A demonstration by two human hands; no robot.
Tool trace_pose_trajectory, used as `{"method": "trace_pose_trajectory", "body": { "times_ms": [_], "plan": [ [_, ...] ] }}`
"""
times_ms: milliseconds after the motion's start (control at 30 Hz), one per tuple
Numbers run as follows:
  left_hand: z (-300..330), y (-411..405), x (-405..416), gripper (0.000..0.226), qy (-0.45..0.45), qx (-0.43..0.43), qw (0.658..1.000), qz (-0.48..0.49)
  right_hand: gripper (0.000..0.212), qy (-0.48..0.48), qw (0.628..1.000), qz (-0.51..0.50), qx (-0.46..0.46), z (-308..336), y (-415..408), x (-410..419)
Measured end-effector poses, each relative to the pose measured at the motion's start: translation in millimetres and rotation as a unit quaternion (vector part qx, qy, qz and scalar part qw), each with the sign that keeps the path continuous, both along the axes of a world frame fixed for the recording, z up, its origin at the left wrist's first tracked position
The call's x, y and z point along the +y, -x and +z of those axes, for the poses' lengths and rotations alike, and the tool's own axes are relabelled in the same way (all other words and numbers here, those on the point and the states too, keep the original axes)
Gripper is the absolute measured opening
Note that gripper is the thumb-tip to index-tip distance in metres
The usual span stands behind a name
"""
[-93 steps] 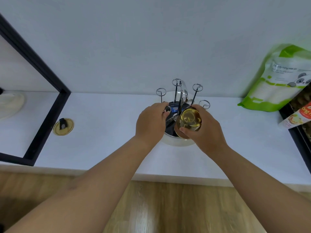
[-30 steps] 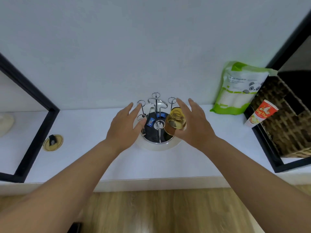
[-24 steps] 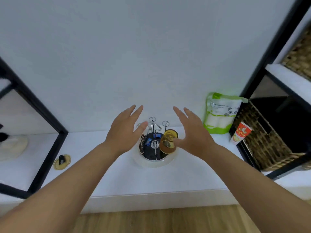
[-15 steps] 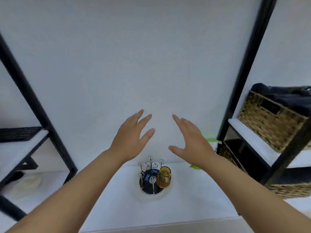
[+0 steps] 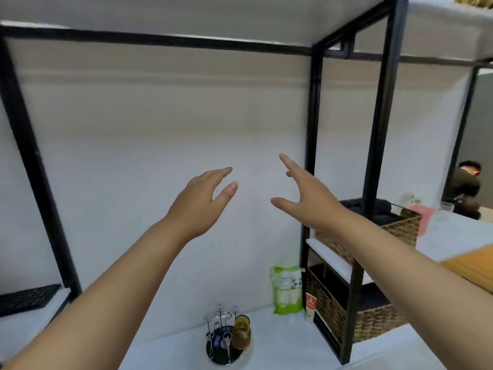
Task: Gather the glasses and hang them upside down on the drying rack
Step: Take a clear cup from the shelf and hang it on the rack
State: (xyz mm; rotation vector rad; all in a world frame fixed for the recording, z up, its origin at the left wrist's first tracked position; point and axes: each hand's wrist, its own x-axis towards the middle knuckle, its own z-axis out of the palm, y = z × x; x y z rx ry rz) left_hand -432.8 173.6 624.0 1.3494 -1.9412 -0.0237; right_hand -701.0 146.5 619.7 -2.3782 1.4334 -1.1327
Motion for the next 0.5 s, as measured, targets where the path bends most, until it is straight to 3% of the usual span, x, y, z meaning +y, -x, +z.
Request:
{"method": "trace_pose_trajectory", "body": {
  "times_ms": [233,500],
  "plan": [
    [28,41,32,0.054,0.011,0.064,0.996,-0.057,0.089,0.014,0.998,-0.027,-0.051,21,43,59],
    [17,125,38,0.050,-0.012,0.136,0.981,-0.139,0.082,0.014,0.992,-0.043,-0.117,11,116,93]
  ]
}}
